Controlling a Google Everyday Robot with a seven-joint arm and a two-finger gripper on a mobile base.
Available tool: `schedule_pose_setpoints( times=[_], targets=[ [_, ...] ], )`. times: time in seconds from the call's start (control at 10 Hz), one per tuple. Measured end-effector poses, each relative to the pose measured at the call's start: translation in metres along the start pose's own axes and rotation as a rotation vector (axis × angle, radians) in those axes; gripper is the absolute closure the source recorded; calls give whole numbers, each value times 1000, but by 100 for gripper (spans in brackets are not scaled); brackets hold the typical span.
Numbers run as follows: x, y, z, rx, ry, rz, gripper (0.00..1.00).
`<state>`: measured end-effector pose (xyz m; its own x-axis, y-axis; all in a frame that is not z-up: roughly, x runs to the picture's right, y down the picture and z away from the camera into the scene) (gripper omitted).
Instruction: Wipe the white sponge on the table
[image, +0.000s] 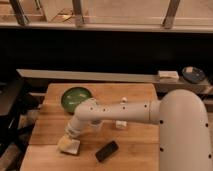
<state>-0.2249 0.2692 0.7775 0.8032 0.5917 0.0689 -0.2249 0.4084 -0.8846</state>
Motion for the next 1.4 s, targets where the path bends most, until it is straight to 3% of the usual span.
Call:
schedule_pose_setpoints(
  times=[0.2,0.5,0.8,1.0,1.2,1.4],
  targets=[
    [-28,2,15,-30,-9,-68,100],
    [-60,41,47,-116,-27,-140,100],
    [-68,73,53,-147,-63,-114,100],
    [-38,83,43,-121,-46,-18,100],
    [8,82,26,-75,-4,96,100],
    [38,78,13,-37,31,164,100]
  ],
)
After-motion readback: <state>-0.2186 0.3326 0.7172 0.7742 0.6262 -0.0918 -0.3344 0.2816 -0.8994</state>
